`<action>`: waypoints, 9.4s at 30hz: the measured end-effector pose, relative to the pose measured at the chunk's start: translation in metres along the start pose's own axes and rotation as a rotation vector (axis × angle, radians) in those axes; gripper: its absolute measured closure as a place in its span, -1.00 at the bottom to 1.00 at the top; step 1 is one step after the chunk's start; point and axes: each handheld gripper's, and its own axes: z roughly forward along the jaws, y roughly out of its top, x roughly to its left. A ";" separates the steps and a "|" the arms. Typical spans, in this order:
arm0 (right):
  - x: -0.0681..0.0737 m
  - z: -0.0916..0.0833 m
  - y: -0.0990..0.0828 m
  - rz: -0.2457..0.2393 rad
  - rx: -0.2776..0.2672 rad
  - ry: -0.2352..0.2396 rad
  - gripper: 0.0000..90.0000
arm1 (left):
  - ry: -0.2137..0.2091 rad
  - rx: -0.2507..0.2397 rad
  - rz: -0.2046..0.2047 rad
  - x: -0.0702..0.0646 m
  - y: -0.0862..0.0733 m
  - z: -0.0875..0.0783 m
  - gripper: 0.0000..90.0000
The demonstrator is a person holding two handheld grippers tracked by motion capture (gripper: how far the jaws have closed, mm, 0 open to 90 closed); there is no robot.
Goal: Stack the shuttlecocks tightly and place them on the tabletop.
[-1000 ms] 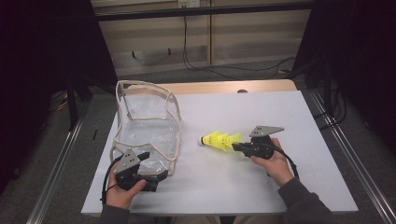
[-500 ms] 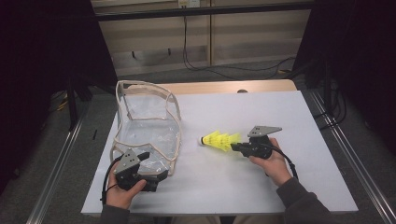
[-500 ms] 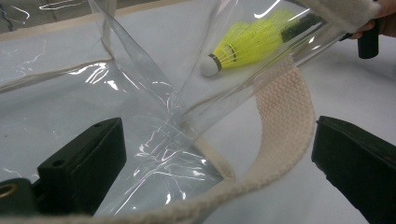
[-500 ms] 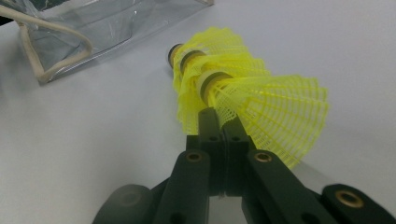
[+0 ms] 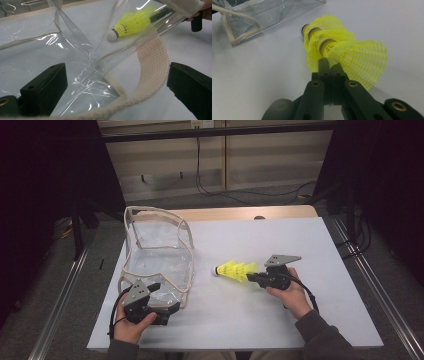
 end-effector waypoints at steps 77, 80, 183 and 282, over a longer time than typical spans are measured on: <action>0.012 0.012 0.004 -0.019 0.037 0.007 0.71 | 0.000 0.000 0.003 0.000 0.000 0.000 -0.93; 0.012 0.011 0.005 -0.021 0.036 0.000 0.60 | 0.000 0.000 0.002 0.000 0.000 0.000 -0.93; 0.025 0.035 0.013 0.063 -0.027 -0.058 0.83 | -0.002 0.001 0.003 0.000 0.000 0.000 -0.93; 0.044 0.051 0.018 -0.018 -0.005 -0.145 0.52 | 0.003 0.001 -0.001 0.000 -0.001 0.001 -0.93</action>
